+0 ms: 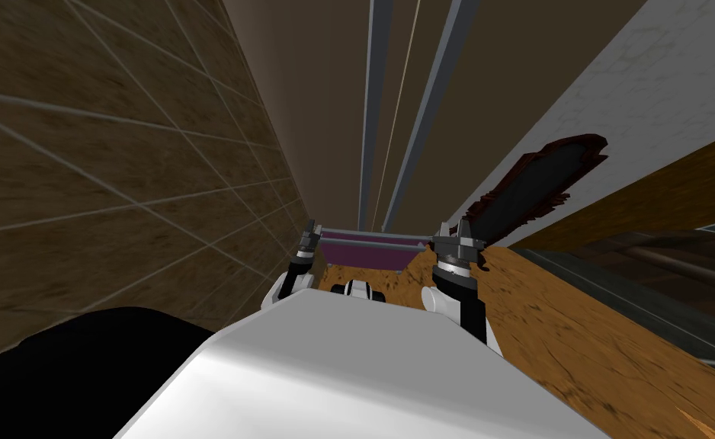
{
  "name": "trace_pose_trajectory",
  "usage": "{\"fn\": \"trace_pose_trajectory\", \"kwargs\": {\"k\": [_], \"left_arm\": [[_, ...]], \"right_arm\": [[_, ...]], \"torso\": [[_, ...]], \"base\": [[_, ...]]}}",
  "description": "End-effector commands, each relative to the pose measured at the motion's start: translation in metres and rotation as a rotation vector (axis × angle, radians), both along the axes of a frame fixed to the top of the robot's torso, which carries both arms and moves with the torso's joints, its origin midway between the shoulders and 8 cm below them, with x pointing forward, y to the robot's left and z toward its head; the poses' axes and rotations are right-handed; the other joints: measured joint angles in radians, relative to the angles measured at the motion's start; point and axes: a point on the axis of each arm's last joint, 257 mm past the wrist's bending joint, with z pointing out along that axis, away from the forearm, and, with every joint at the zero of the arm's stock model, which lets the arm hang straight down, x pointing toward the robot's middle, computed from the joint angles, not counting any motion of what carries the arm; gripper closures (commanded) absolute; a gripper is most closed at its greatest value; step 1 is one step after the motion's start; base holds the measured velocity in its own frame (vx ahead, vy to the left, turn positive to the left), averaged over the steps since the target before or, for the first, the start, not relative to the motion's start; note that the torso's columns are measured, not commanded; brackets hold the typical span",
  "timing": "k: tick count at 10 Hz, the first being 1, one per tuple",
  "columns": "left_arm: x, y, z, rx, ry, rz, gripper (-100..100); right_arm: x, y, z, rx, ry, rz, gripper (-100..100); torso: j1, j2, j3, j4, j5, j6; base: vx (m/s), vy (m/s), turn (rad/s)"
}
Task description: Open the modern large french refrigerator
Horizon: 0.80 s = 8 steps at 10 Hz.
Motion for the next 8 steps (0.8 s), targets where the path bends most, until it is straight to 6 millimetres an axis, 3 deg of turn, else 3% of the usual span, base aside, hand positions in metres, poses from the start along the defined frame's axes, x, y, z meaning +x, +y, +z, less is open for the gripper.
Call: {"fn": "trace_pose_trajectory", "kwargs": {"k": [1, 8], "left_arm": [[0.003, 0.009, -0.018, 0.003, 0.017, 0.003, -100], [0.009, 0.031, -0.071, -0.003, 0.088, 0.025, -100]], "right_arm": [[0.0, 0.0, 0.0, 0.0, 0.0, 0.0, 0], [0.0, 0.0, 0.0, 0.0, 0.0, 0.0, 0]], "torso": [[-0.001, 0.001, 0.0, 0.0, 0.0, 0.0], [-0.001, 0.0, 0.0, 0.0, 0.0, 0.0]], "base": [[0.01, 0.03, -0.006], [0.016, 0.025, -0.007]]}}
